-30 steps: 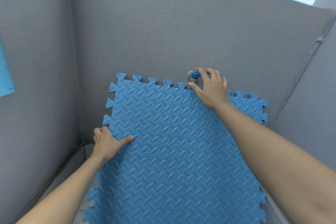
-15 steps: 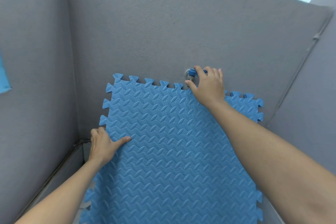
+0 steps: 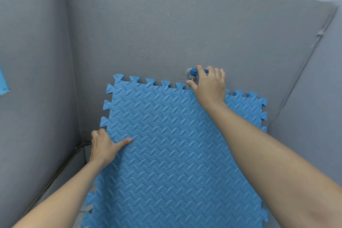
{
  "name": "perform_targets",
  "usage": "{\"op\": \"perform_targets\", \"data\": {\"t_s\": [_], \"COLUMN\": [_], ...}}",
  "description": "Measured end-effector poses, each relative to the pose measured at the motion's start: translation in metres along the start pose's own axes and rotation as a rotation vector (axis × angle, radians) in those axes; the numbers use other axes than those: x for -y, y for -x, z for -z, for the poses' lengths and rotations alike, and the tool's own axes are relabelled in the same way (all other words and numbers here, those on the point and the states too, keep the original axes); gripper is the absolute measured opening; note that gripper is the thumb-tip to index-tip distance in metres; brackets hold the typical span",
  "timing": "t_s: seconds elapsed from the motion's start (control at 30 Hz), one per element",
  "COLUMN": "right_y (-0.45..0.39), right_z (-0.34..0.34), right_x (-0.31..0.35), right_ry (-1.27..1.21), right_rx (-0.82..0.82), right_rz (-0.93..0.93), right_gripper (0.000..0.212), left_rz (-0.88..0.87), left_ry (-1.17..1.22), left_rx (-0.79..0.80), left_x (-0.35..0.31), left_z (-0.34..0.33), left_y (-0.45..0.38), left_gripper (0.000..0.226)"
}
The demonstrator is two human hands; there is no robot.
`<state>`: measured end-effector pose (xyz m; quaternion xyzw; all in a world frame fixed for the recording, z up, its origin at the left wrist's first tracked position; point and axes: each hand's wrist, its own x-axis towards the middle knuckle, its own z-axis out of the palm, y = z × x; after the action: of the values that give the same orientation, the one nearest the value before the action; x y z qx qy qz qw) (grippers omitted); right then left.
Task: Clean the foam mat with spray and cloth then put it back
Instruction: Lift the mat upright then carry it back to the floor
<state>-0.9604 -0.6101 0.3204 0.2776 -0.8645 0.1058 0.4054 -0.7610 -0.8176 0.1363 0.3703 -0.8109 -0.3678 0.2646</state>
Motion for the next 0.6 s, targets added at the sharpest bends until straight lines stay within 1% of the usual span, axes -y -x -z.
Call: {"op": "perform_targets", "data": {"t_s": [0.13,0.2,0.27,0.33,0.4,0.5,0.6], "right_y": [0.003,0.004,0.012,0.034,0.066,0.112,0.145], "right_z": [0.000,0.001,0.004,0.006,0.003,-0.008,-0.011], "right_x": [0.004,0.002,-0.006,-0.021,-0.046,-0.100,-0.147], "right_ry": [0.002,-0.045,-0.192,-0.352,-0.404,-0.338,-0.276], "right_rx": [0.006,0.029,0.031,-0.015,-0.035,0.071,0.124], "right_rz": [-0.017,-0.009,0.009,-0.016,-0.083,-0.265,-0.463], "right_gripper": [0.060,0.062,0.063,0.060,0.057,0.057,0.059], "left_rz": [0.002,0.006,0.001,-0.012,-0.024,-0.029,-0.027], "left_ry": [-0.002,-0.003,-0.004,-0.008,-0.012,-0.002,0.045], "left_rx": [-0.003,-0.003,-0.007,-0.012,-0.019,-0.012,0.011], "left_x": [0.000,0.001,0.000,-0.002,-0.005,-0.010,-0.024], "left_z": [-0.001,-0.001,-0.002,-0.001,-0.002,-0.010,-0.028], "left_y": [0.000,0.000,0.000,0.000,-0.002,0.001,0.010], "left_gripper": [0.096,0.096,0.096,0.094,0.095,0.097,0.101]}}
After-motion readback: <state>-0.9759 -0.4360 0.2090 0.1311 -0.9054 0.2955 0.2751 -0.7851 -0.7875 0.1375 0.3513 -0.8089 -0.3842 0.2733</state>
